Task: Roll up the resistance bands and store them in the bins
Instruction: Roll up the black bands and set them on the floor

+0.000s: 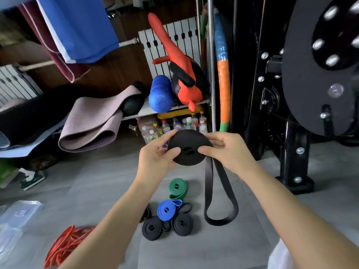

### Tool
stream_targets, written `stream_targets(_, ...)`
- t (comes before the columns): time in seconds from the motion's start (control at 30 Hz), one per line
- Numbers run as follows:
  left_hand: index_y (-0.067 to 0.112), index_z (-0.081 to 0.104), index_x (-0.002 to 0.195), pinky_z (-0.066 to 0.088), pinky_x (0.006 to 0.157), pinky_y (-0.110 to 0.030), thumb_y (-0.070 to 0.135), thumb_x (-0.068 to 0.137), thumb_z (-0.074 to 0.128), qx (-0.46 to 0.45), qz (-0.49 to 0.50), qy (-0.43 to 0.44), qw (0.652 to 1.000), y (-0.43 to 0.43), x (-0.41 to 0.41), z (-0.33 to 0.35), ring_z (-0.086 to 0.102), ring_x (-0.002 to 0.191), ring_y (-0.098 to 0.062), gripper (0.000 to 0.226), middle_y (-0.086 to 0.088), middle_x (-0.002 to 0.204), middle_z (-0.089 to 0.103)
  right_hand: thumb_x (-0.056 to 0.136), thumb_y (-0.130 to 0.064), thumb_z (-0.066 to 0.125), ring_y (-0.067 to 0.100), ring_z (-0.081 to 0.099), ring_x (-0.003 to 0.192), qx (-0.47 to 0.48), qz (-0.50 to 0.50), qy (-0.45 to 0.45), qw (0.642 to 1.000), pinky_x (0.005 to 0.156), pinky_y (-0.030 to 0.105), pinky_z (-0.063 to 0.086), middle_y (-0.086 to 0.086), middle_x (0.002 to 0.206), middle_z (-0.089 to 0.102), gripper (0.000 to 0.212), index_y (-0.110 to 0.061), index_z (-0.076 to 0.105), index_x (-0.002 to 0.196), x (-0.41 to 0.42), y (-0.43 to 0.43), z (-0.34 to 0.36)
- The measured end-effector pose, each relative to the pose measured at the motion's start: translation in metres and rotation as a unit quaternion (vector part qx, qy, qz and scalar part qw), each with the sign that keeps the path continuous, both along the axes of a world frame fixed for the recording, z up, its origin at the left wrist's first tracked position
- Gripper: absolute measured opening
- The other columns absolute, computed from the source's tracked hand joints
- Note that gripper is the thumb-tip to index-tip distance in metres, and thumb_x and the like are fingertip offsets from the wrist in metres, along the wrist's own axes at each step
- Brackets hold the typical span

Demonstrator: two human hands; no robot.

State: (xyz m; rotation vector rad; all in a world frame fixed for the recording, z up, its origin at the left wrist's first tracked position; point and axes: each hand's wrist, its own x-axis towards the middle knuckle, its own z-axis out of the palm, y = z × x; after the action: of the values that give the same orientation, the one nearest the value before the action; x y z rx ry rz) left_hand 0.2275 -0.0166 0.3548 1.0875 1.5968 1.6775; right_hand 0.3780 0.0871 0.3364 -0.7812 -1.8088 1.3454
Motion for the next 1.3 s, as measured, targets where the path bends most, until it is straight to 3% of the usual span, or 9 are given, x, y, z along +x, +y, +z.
stream_targets(0.3,0.028,0.060,0.115,0.056,0.068,-0.028,0.001,0.085,0.063,0.014,0.034,-0.086,0.996,-0.002,0.007,-0.011,0.068,0.095,-0.020,0.040,-0.007,0.111,0.067,0.077,-0.001,0.071,0.004,0.069,0.090,-0.070,0.021,0.081,0.994,0.081,0.017,0.054,-0.010,0.091,0.073,0.031,-0.027,0.068,0.094,0.002,0.001,0.001)
stream_targets(0.4,0.033,0.050,0.097,0.051,0.071,-0.019,0.010,0.078,0.072,-0.064,0.068,0.131,0.987,-0.003,-0.006,-0.009,0.064,0.095,-0.018,0.037,-0.001,0.103,0.065,0.075,-0.002,0.074,-0.002,0.067,0.084,-0.045,0.027,0.028,0.998,0.083,0.012,0.051,-0.014,0.093,0.068,0.036,-0.022,0.067,0.104,0.000,0.001,0.001)
stream_targets(0.5,0.041,0.041,0.105,0.044,0.077,-0.022,0.033,0.072,0.074,-0.137,0.038,0.450,0.882,-0.008,-0.019,0.002,0.054,0.099,-0.007,0.047,0.015,0.110,0.057,0.074,-0.007,0.076,-0.006,0.062,0.086,0.039,0.048,-0.064,0.996,0.083,0.008,0.048,-0.010,0.103,0.067,0.041,-0.014,0.066,0.113,-0.006,-0.003,0.000)
stream_targets(0.63,0.038,0.052,0.121,0.048,0.082,-0.032,0.031,0.081,0.065,-0.173,-0.079,0.554,0.811,-0.004,-0.021,0.013,0.059,0.097,-0.014,0.043,0.012,0.114,0.063,0.073,-0.008,0.076,0.012,0.066,0.096,0.070,0.062,-0.097,0.991,0.092,0.036,0.051,0.001,0.103,0.071,0.037,-0.012,0.069,0.109,-0.013,-0.012,-0.005)
stream_targets(0.73,0.033,0.063,0.110,0.042,0.077,-0.024,0.022,0.081,0.067,-0.174,-0.070,0.506,0.842,-0.003,-0.021,0.015,0.058,0.088,-0.009,0.031,0.017,0.094,0.064,0.071,-0.009,0.078,0.010,0.067,0.091,0.050,0.054,-0.069,0.995,0.089,0.032,0.053,-0.001,0.097,0.072,0.034,-0.014,0.070,0.103,-0.014,-0.012,-0.004)
stream_targets(0.9,0.041,0.063,0.086,0.053,0.073,-0.028,-0.001,0.080,0.068,-0.092,-0.030,0.210,0.973,-0.006,-0.018,0.012,0.067,0.081,-0.007,0.043,0.015,0.084,0.069,0.072,-0.004,0.077,0.009,0.067,0.088,0.001,0.057,-0.013,0.998,0.084,0.018,0.052,0.002,0.100,0.070,0.039,-0.008,0.067,0.110,-0.007,-0.008,0.001)
stream_targets(1.13,0.022,0.065,0.102,0.057,0.064,-0.029,0.000,0.087,0.059,-0.004,-0.008,-0.060,0.998,-0.011,-0.002,-0.005,0.070,0.088,-0.017,0.027,0.003,0.097,0.073,0.077,0.004,0.069,-0.009,0.065,0.070,-0.064,0.049,0.066,0.995,0.056,0.004,0.045,-0.021,0.069,0.070,0.033,-0.027,0.065,0.087,0.005,-0.005,0.003)
stream_targets(1.23,0.018,0.060,0.106,0.057,0.068,-0.033,0.001,0.088,0.058,-0.035,-0.031,-0.083,0.995,-0.012,0.002,-0.014,0.068,0.093,-0.022,0.025,-0.004,0.104,0.070,0.077,0.001,0.071,-0.001,0.068,0.075,-0.067,0.048,0.061,0.995,0.058,0.007,0.048,-0.011,0.078,0.072,0.028,-0.017,0.069,0.098,0.009,-0.006,0.000)
stream_targets(1.3,0.027,0.055,0.105,0.056,0.075,-0.031,0.001,0.084,0.064,-0.073,-0.029,0.064,0.995,-0.011,-0.001,-0.013,0.065,0.099,-0.021,0.034,0.003,0.106,0.066,0.075,-0.001,0.073,0.001,0.067,0.082,-0.051,0.051,0.024,0.997,0.070,0.011,0.052,-0.004,0.088,0.071,0.033,-0.009,0.068,0.107,0.010,-0.006,-0.002)
